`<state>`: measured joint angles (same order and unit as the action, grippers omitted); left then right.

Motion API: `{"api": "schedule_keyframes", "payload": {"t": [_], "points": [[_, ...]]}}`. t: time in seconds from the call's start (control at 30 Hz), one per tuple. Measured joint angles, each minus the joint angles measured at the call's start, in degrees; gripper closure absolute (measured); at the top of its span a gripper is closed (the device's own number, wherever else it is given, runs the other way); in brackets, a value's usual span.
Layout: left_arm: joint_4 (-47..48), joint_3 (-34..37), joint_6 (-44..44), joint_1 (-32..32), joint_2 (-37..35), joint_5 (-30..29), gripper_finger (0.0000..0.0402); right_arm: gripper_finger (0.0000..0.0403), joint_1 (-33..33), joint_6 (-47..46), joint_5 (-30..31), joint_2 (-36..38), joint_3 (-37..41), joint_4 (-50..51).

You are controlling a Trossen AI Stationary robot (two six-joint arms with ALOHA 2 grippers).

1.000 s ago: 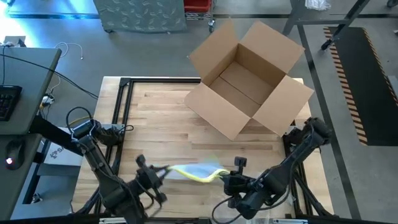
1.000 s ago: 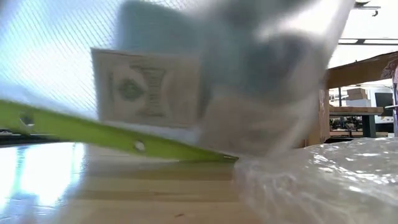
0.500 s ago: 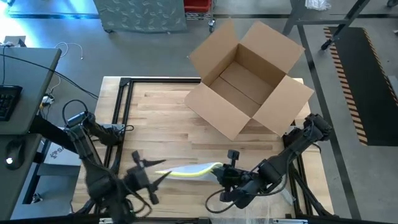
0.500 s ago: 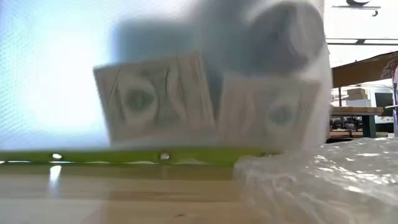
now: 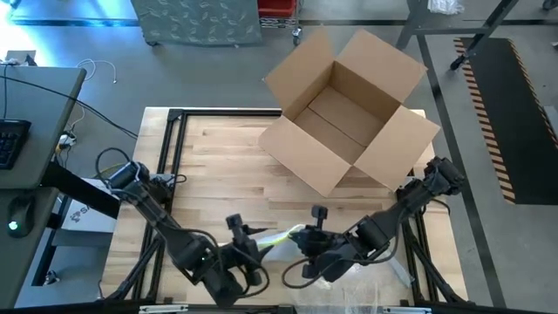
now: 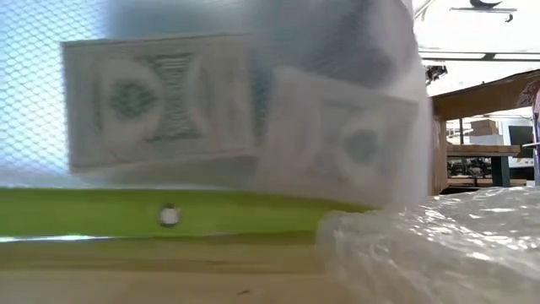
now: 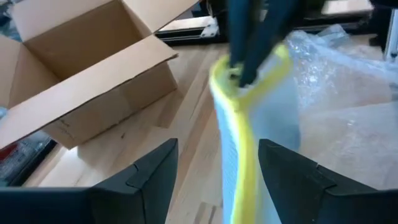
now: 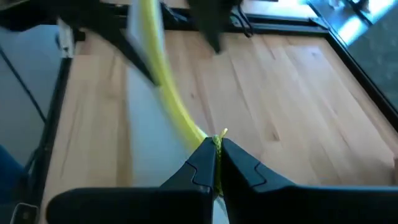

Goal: Unpack boxes
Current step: Close the transparent zipper bag

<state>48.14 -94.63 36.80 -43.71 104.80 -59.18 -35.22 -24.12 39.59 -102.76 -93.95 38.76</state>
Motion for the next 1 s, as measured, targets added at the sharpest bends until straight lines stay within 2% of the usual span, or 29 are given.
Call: {"api": "schedule_keyframes", "payload": {"t": [0.23,0.33,0.5,0.63,0.77,0.8,1.0], "points": [[-7.9,0.0,-6.2,2.2,2.9,3.7,0.0194,0.0403,0.0,0.4,0.5,0.0,0.0,0.2],[-9.7,0.0,-5.9,3.6,3.4,4.0,0.0194,0.0403,0.0,1.8,0.4,0.0,0.0,-2.2],[-9.5,0.0,-5.1,5.9,5.1,9.0,0.0205,0.0403,-0.5,3.5,0.1,0.0,0.0,-4.2],[-8.9,0.0,-5.1,5.7,6.0,9.0,0.026,0.0403,-0.6,3.2,-0.9,0.0,0.0,-3.4],[-7.8,0.0,-5.5,4.7,6.0,9.7,0.0368,0.0403,-0.9,0.7,-3.0,0.0,-0.4,-0.8],[-7.6,0.0,-5.8,4.3,6.0,9.3,0.0383,0.0403,-1.0,-0.8,-4.2,0.0,-0.9,0.9],[-4.4,0.0,-2.3,1.3,6.0,8.6,0.04,0.0403,-3.7,-12.3,-5.7,0.1,-4.0,16.3]]}}
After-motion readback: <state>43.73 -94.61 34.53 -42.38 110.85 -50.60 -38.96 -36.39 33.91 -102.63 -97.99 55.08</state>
